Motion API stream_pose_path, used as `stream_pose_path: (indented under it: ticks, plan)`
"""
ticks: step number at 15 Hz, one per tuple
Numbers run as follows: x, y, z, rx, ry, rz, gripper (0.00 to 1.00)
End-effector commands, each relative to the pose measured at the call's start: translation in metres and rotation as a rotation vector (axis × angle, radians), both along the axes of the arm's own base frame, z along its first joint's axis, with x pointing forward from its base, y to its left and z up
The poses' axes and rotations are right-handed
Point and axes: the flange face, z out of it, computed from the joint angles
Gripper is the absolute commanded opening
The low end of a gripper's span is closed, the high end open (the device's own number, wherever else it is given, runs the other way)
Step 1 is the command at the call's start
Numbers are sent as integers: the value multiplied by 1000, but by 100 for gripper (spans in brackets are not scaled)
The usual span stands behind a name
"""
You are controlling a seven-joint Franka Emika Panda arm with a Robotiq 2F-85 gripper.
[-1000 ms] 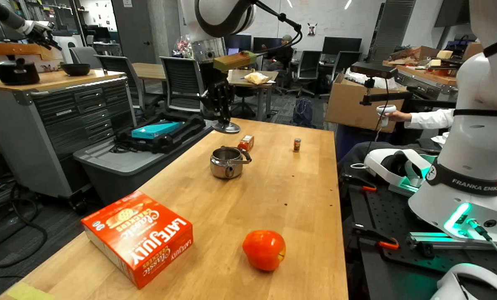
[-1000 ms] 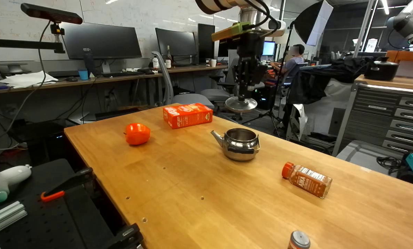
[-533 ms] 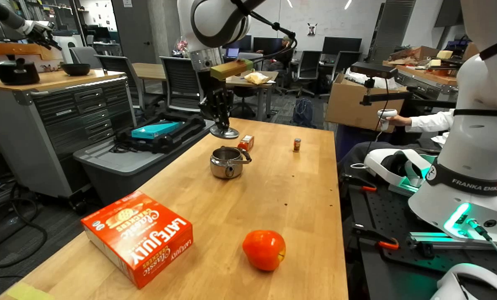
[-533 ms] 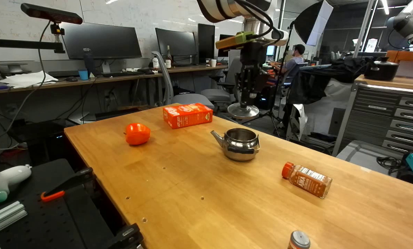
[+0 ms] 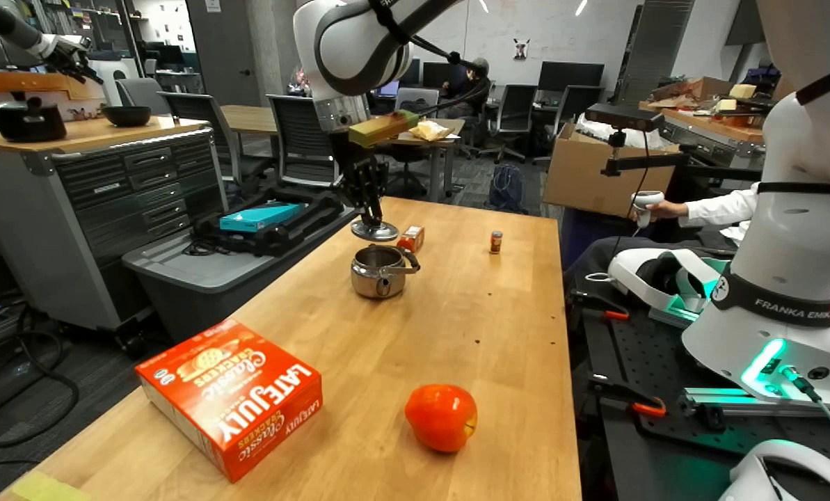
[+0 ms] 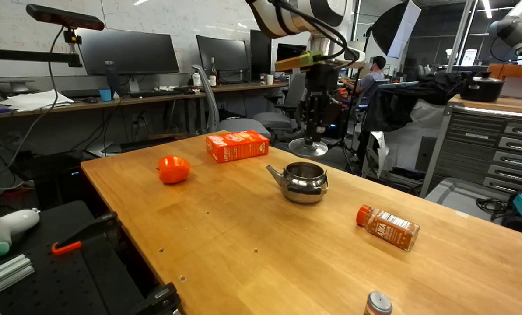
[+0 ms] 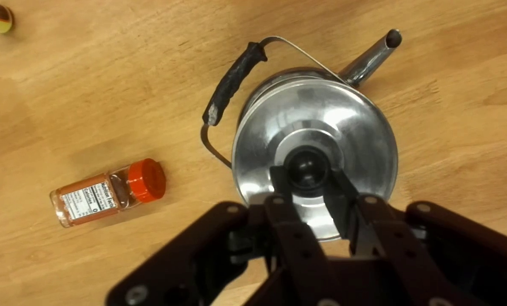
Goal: Cover the kettle with the lid on the table
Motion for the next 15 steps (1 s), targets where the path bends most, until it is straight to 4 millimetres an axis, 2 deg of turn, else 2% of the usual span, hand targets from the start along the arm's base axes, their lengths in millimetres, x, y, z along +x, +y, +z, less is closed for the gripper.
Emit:
stream_pose_path:
  ticks: [1, 8, 15]
  plan:
    - [12, -5, -9, 14, 13, -11, 7]
    - [13, -8, -34, 2, 48, -15, 7]
    - [15, -6, -44, 2, 55, -10, 7]
